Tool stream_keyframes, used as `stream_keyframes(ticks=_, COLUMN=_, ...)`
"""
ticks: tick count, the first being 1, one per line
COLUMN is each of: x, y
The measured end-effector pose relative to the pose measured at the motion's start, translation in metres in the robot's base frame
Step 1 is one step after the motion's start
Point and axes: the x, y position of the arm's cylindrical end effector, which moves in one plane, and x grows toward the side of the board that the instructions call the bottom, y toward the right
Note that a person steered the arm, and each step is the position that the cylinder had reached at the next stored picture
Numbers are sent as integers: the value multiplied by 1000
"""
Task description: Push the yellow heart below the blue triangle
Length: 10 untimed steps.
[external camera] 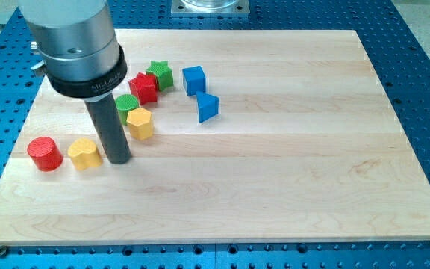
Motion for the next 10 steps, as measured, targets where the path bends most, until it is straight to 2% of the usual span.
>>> stream_keyframes(ticks=1, x=-31, y=0)
stream_keyframes(ticks=2, x=-80, y=-7)
stream_keyframes(ticks=4, x=-87, y=-117)
stream_keyframes(ticks=5, x=-89, y=-149)
stream_keyframes(ticks=6, x=-84, y=-166)
stream_keyframes(ticks=7, x=-20, y=-162)
stream_keyframes(ticks=9, x=41, y=-145)
stream_keyframes(ticks=10, x=45, y=-115)
